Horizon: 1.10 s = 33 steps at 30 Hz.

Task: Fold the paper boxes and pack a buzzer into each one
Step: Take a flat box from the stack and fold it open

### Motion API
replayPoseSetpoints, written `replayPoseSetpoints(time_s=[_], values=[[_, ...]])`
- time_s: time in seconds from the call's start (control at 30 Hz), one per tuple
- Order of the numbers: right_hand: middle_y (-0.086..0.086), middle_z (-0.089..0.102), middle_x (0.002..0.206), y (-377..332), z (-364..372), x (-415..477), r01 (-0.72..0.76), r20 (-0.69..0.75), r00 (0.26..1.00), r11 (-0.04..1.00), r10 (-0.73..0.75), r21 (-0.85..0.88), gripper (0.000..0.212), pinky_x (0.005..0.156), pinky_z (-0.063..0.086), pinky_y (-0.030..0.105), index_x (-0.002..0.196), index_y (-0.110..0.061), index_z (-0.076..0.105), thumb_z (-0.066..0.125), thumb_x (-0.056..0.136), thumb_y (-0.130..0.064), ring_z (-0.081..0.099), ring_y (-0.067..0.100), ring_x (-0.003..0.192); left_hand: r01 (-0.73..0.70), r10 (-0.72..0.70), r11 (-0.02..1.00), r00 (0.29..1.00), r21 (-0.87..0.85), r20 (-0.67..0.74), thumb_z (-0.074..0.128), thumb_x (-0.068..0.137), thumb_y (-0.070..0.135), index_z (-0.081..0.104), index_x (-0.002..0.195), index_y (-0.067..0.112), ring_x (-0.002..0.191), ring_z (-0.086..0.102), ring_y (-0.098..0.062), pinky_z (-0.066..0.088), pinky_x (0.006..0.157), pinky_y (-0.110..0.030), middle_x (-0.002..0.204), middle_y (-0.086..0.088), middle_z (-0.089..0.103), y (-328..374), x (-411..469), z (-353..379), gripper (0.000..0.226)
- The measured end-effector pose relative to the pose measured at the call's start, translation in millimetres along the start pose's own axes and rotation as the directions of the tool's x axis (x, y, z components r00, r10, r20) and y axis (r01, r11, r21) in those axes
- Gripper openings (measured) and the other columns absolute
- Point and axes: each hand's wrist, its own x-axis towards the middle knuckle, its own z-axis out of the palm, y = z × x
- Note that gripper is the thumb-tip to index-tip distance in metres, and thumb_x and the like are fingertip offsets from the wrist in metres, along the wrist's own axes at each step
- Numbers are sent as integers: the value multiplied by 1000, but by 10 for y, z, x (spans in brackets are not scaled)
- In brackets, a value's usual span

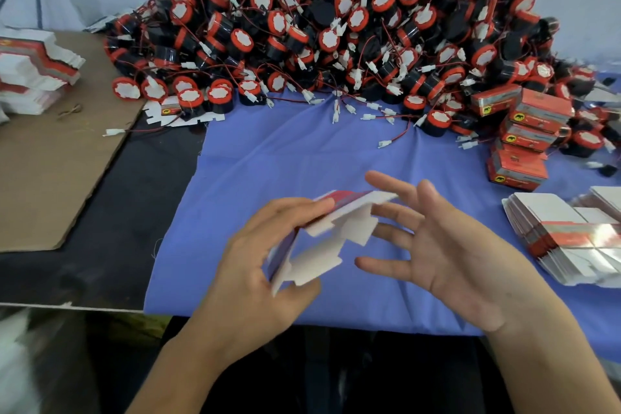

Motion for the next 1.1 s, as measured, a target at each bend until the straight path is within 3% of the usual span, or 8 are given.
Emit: replayPoseSetpoints(time_s=[0.13,0.23,0.4,0.63,0.73,0.83,0.97,1.1], values=[[10,61,141,47,76,22,-10,23,1000,1000,11,-19,57,94,57,54,138,-21,65,73,89,-48,57,27,133,-21,21,1000,1000,-1,-4,81,74,9,63,131,36,124,59,-16,43,92,-10,127,11,60,47,45,-21,65],[9,62,136,128,151,43,-41,50,998,998,38,56,49,92,56,51,132,-17,67,73,86,-32,56,29,121,-26,26,1000,999,15,-20,85,73,17,63,127,36,124,57,-19,45,92,-14,125,10,57,69,52,-16,61],[2,68,126,178,226,38,12,23,1000,999,-11,-53,38,83,57,35,115,-19,73,68,78,-14,64,20,103,-8,9,999,1000,41,-14,91,73,12,61,125,40,122,58,-18,48,87,-14,124,5,55,92,59,-32,67],[6,70,103,154,295,11,7,-149,988,973,-42,-231,28,62,54,28,92,-20,71,64,71,-2,64,23,73,46,-48,998,998,52,40,96,53,46,65,122,36,118,59,-13,44,85,-8,121,7,58,213,103,-54,76],[7,69,99,153,312,30,13,-220,973,963,-74,-268,28,60,52,31,92,-16,68,68,75,6,62,24,71,41,-45,998,995,42,84,101,40,46,63,126,40,125,56,-11,44,91,-9,127,10,59,213,85,-71,95],[9,70,103,135,294,25,21,-251,964,964,-90,-263,33,62,54,34,90,-16,69,63,84,16,64,25,73,110,-102,993,982,-41,161,95,39,45,57,136,50,142,46,-10,44,108,-25,145,13,56,190,53,-156,104],[6,73,102,124,260,2,34,-228,970,973,-88,-230,25,63,56,31,88,-18,70,69,73,2,67,23,74,170,-155,953,985,-251,76,78,71,72,63,133,47,141,51,-15,40,115,-31,142,12,63,133,47,-182,69],[3,73,111,178,282,0,65,-215,969,966,-121,-252,25,64,56,30,90,-20,71,67,72,-3,68,22,77,199,-207,963,978,-183,-26,75,84,59,70,121,46,130,60,-11,47,104,-23,129,16,70,154,60,-83,40]])
